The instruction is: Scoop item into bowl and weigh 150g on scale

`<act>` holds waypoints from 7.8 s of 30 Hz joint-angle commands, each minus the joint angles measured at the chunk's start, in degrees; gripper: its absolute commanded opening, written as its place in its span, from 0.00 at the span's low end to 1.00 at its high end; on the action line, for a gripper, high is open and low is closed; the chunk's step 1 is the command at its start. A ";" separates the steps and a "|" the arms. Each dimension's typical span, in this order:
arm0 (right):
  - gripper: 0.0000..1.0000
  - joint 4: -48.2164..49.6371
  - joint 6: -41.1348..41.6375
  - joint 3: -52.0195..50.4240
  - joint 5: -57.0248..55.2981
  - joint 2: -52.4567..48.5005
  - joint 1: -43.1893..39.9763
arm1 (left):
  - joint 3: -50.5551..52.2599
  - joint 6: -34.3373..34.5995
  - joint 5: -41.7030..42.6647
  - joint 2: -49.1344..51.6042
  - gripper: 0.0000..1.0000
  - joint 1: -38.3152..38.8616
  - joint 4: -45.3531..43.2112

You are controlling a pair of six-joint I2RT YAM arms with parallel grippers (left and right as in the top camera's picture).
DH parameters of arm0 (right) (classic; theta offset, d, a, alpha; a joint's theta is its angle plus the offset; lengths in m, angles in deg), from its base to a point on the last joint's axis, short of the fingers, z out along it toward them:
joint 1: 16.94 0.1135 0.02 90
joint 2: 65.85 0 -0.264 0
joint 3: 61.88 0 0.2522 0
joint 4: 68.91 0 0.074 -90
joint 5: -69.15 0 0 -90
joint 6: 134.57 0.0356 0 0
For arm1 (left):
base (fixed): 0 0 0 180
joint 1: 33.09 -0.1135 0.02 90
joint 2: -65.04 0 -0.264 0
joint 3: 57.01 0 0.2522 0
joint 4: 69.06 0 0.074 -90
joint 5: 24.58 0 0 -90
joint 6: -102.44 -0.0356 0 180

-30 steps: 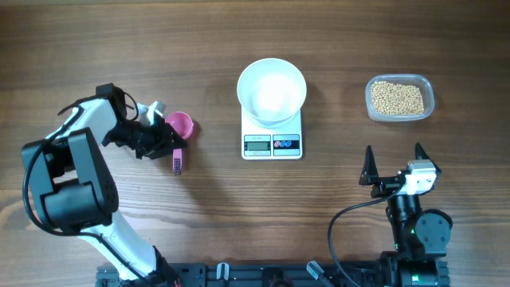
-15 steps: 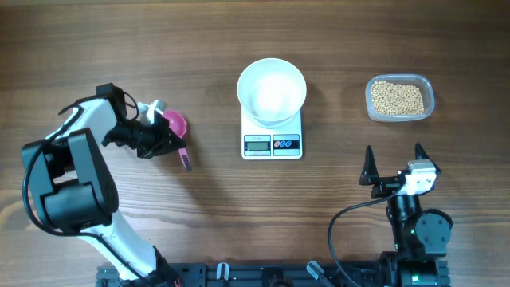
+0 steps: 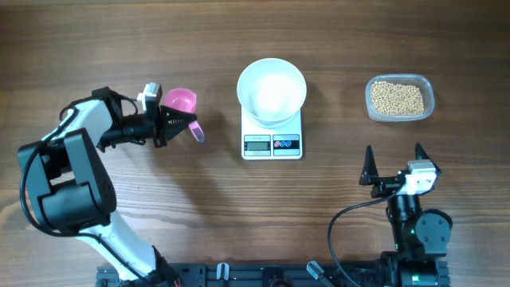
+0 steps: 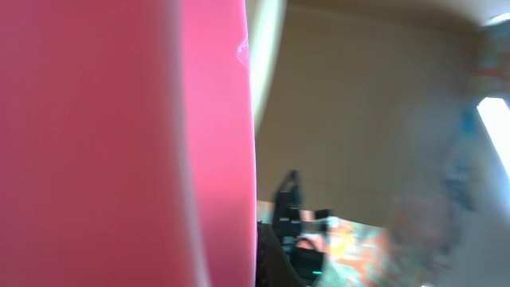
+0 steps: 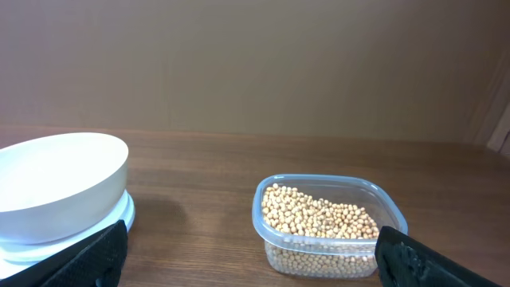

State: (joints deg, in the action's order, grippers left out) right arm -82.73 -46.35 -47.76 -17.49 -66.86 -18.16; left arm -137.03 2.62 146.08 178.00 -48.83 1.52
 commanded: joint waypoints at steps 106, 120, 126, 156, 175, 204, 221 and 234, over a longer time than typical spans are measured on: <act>0.36 21.29 102.29 53.20 41.13 -70.77 11.06 | -13.38 88.46 -35.82 -20.94 0.04 39.30 -65.07; 0.24 21.46 99.21 53.20 39.82 -70.79 11.06 | -13.38 90.44 -38.34 -20.94 0.04 40.65 -62.16; 0.18 21.46 97.90 53.20 39.43 -70.79 11.06 | -13.38 91.93 -38.36 -20.94 0.04 40.61 -62.16; 0.17 21.46 97.31 53.20 37.94 -70.79 11.06 | -13.38 91.69 -35.50 -20.94 0.04 40.63 -62.16; 0.15 21.44 97.79 53.20 38.03 -70.79 11.06 | -13.38 91.67 -35.32 -20.94 0.04 40.65 -62.16; 0.05 21.66 87.49 53.22 38.40 -70.77 10.88 | -13.38 83.47 -36.41 -20.94 0.84 39.93 -62.16; 0.05 -12.52 59.82 67.65 27.32 -70.77 2.95 | -13.40 66.34 -39.32 -21.46 0.99 35.06 -48.63; 0.05 -56.83 33.57 89.96 3.87 -71.63 0.02 | -29.42 32.96 -66.16 -26.32 1.00 35.08 1.05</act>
State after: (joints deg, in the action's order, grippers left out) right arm -135.47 -5.34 41.57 -9.51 -137.53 -16.67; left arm -164.79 45.17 84.84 152.93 -13.60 -0.78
